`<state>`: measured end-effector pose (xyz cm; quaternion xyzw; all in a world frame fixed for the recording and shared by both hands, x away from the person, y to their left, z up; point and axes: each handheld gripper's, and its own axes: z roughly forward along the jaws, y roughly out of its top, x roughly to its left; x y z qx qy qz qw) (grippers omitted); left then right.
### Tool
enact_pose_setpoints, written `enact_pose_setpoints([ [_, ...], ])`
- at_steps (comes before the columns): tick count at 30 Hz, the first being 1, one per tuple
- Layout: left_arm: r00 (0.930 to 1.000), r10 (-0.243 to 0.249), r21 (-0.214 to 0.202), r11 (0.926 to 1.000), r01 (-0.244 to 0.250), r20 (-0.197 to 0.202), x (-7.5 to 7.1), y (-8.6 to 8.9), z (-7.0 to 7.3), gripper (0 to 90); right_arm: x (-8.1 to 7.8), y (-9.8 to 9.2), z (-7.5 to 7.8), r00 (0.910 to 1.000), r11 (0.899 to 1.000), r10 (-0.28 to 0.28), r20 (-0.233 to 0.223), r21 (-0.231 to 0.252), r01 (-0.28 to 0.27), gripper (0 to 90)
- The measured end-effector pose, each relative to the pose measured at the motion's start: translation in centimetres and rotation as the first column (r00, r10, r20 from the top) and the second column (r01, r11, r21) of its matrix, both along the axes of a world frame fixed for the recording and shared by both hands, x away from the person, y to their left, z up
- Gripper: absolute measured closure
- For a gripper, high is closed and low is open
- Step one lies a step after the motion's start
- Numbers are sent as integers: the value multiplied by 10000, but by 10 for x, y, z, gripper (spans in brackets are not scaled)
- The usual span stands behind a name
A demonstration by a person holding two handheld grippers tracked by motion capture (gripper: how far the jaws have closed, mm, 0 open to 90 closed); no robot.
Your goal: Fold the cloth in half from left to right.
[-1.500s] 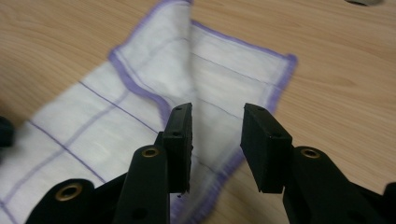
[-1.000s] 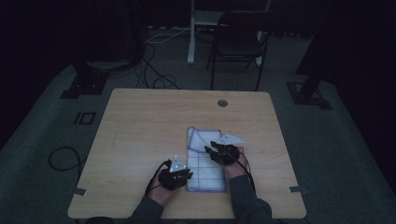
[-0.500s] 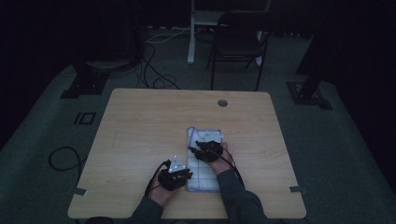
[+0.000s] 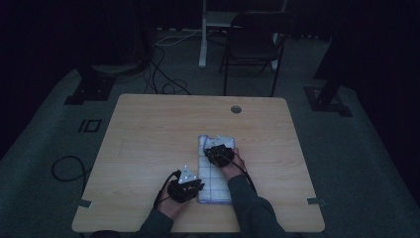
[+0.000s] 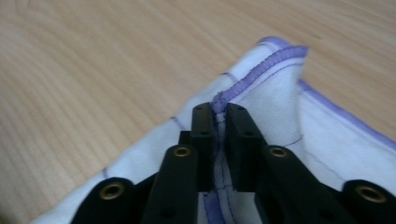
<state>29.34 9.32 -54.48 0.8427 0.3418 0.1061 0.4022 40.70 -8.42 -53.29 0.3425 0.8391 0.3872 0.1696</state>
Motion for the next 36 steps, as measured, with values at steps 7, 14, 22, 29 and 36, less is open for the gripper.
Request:
enact_pose_setpoints([
  [7, 10000, -14, 13, 10000, 14, 22, 0, 0, 0, 772, 10, -19, 6, 9985, 9976, -549, -14, 431, 549, 854],
  [14, 10000, 23, -17, 10000, -23, 15, 0, 0, 0, 773, 27, -47, 11, 9933, 9899, -1155, -90, 824, 1158, 849],
  [22, 10000, 50, -13, 10000, -50, 5, -1, 0, 0, 773, 44, -77, 6, 9797, 9754, -1958, -434, 947, 1991, 843],
  [29, 9999, 29, -18, 10000, -29, -96, 1, 0, 1, 766, 52, -88, -4, 9657, 9658, -2511, -661, 493, 2545, 805],
  [36, 9997, 189, -266, 9995, -192, -131, 7, 2, 7, 676, 53, -96, -3, 9549, 9550, -2887, -700, 494, 2924, 776],
])
